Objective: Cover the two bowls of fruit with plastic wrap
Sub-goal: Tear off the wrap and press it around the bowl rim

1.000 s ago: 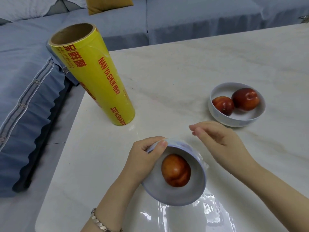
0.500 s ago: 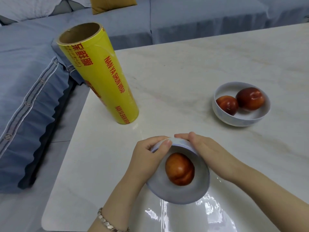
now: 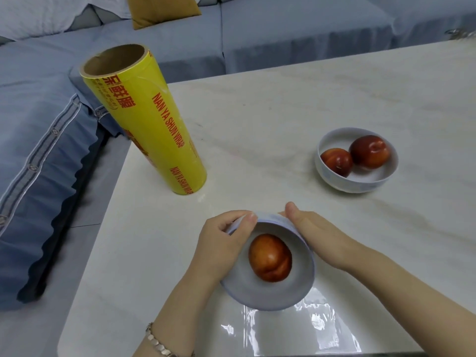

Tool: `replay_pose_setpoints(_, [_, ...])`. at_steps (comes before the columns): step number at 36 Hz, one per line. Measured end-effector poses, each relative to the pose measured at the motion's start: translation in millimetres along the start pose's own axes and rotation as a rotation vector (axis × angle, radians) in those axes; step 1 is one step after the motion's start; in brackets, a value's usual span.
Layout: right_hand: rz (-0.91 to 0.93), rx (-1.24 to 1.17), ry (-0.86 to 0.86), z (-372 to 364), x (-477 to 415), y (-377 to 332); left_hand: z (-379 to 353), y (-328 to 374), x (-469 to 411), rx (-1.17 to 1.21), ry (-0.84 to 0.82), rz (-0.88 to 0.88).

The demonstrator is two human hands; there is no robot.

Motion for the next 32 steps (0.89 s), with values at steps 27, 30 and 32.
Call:
replay_pose_setpoints(27, [-0.017, -0.29, 0.2, 32.0, 24.4, -6.1, -19.8, 1.3, -8.2, -0.069, -0.242, 0.173])
replay_pose_setpoints(30, [-0.033, -0.235, 0.203, 33.9, 20.3, -11.9, -23.7, 4.2, -5.9, -0.08, -0.254, 0.108])
replay_pose_setpoints(32, [-0.062, -0.256, 0.137, 30.6, 16.9, -12.9, -23.1, 4.8, -4.4, -0.041, -0.25, 0.101])
Point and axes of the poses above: each hand's wrist, its own x-axis away from the middle knuckle, its own z-axis out of the back of the hand, y = z × x, the point moved 10 cm from there along -x, towards the middle knuckle, and after that the axes turned 9 degrees about -z, right-handed, at the moved point
